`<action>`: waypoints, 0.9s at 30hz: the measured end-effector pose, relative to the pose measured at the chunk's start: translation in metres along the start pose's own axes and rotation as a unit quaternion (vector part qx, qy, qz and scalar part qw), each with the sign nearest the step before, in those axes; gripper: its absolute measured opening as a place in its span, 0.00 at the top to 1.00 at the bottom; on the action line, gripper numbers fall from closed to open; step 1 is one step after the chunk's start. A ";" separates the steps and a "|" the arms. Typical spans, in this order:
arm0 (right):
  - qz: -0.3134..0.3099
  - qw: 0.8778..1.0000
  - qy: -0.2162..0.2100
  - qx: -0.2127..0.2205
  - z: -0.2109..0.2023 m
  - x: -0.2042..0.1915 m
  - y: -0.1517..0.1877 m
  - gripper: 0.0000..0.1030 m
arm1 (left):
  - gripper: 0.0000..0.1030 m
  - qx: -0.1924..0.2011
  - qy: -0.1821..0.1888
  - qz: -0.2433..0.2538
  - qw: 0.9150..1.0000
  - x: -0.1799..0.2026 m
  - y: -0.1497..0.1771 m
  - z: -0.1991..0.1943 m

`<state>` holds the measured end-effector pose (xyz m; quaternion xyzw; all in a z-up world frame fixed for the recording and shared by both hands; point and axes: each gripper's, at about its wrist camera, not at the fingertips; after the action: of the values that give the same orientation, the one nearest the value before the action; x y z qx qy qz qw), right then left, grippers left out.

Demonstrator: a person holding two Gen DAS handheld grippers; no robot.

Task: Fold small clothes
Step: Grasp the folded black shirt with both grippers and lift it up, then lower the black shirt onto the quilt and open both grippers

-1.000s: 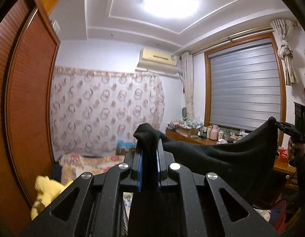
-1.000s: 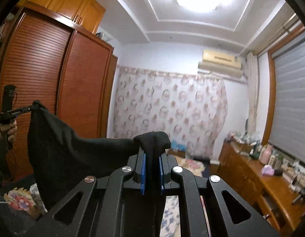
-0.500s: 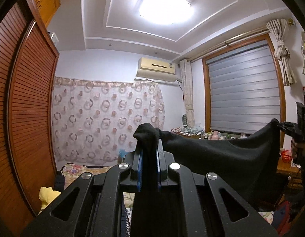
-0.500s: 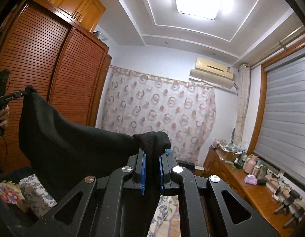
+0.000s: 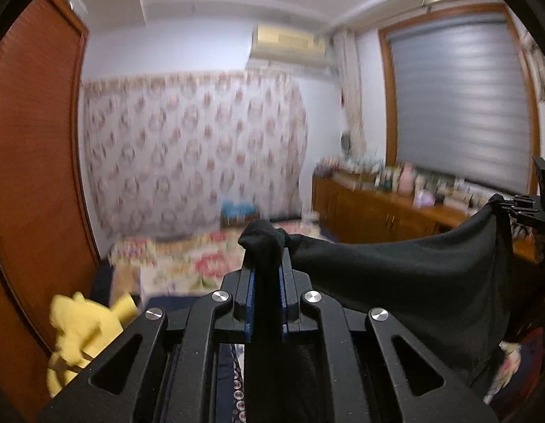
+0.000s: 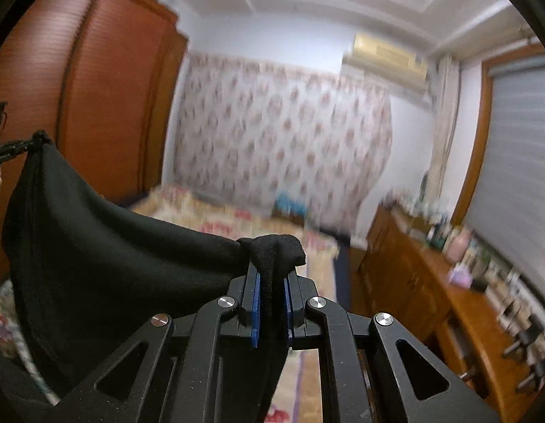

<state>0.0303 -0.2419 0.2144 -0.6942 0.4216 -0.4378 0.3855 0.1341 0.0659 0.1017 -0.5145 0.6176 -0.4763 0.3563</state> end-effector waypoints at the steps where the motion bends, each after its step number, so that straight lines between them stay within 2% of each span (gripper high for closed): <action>1: 0.006 1.000 -0.004 -0.017 0.027 0.002 0.010 0.90 | 0.89 -0.015 -0.006 0.002 1.000 -0.003 0.012 0.027; 5: 0.030 0.996 -0.015 -0.078 0.125 0.006 0.045 0.90 | 0.89 -0.082 -0.016 0.006 0.997 -0.008 0.045 0.106; 10: 0.050 0.989 -0.020 -0.136 0.207 0.005 0.062 0.90 | 0.89 -0.122 -0.024 0.004 0.992 -0.008 0.061 0.158; 13: 0.068 0.986 -0.021 -0.151 0.232 0.011 0.057 0.90 | 0.89 -0.136 -0.027 0.001 0.990 -0.010 0.062 0.173; 17: 0.066 0.984 -0.021 -0.163 0.246 0.014 0.044 0.90 | 0.88 -0.149 -0.026 0.002 0.988 -0.011 0.064 0.189; 20: 0.070 0.983 -0.024 -0.171 0.254 0.017 0.049 0.90 | 0.83 -0.166 -0.022 -0.001 0.986 -0.010 0.067 0.194; 24: 0.076 0.980 -0.014 -0.183 0.260 0.016 0.062 0.72 | 0.61 -0.174 -0.008 -0.015 0.985 -0.011 0.067 0.190; 25: 0.076 0.980 -0.013 -0.186 0.259 0.015 0.063 0.70 | 0.58 -0.174 0.000 -0.015 0.985 -0.009 0.067 0.187; 26: 0.077 0.979 -0.011 -0.187 0.258 0.014 0.062 0.63 | 0.56 -0.176 0.006 -0.012 0.984 -0.005 0.067 0.184; 27: 0.078 0.980 -0.010 -0.185 0.254 0.014 0.062 0.55 | 0.50 -0.179 0.007 -0.009 0.984 -0.001 0.068 0.181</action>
<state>0.2556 -0.2337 0.0810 -0.7228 0.5443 -0.3137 0.2880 0.2824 0.0281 -0.0158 -0.5717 0.6910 -0.3651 0.2499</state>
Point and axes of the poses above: each gripper's, at about its wrist camera, not at the fingertips, and z roughly the way its jaws point, x to its right, y to its underside, and after that the axes turned 3 degrees about -z, right-handed
